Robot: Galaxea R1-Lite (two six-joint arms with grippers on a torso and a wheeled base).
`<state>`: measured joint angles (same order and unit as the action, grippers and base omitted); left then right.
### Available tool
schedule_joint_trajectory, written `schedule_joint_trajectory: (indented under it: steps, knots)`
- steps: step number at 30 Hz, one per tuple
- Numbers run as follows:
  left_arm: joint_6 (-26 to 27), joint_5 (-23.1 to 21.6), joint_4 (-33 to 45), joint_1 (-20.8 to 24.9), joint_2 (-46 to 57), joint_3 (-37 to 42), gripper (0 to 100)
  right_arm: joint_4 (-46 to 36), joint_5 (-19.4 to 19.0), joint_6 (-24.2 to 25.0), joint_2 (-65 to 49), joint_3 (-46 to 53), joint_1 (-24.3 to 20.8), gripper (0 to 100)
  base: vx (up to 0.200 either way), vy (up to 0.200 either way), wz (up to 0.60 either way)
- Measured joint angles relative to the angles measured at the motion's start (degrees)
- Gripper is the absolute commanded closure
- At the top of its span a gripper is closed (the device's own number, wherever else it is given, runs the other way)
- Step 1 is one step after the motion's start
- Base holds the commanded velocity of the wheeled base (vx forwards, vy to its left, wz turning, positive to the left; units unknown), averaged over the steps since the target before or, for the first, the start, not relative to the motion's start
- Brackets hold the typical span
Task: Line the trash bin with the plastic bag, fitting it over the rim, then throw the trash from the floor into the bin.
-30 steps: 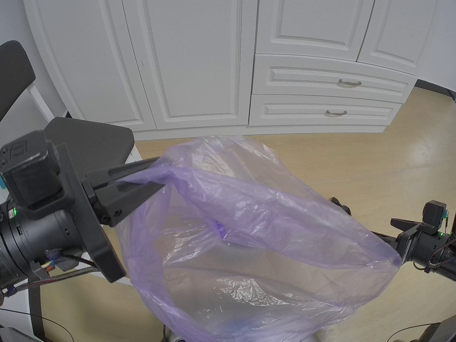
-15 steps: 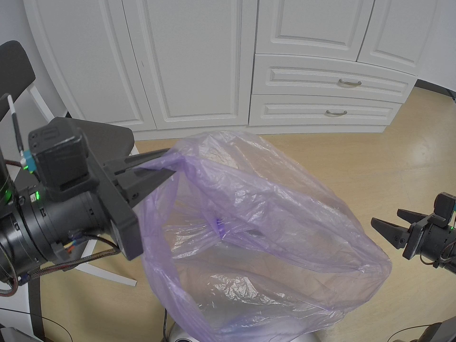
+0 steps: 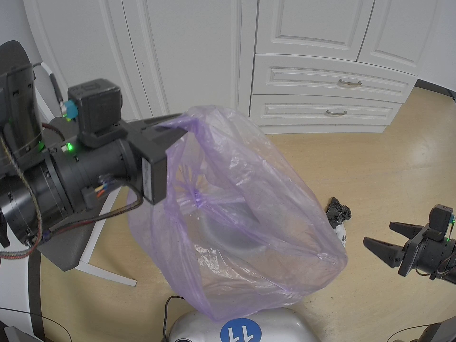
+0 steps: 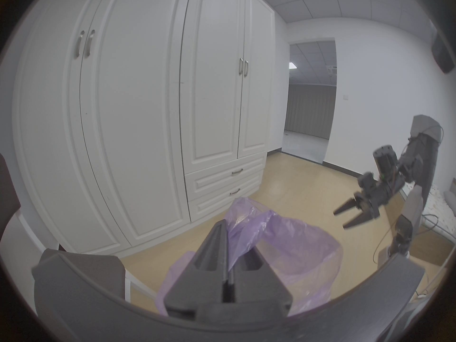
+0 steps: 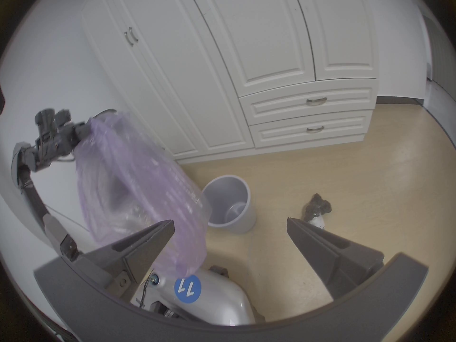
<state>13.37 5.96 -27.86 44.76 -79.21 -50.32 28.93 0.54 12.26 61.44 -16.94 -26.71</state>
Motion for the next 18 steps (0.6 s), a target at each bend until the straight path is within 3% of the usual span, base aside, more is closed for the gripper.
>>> schedule_joint_trajectory:
  steps: [12,18]
  knots:
    - [-4.92,2.33,0.49,-0.67,-2.47,-8.25,100,3.08,-0.13,2.95,6.11,1.51,-10.58,0,0.000,0.000,0.00]
    - [-5.55,2.41,0.40,-1.60,-2.49,-9.63,100,13.57,4.46,6.23,13.64,1.01,-16.92,0,0.000,0.000,0.00]
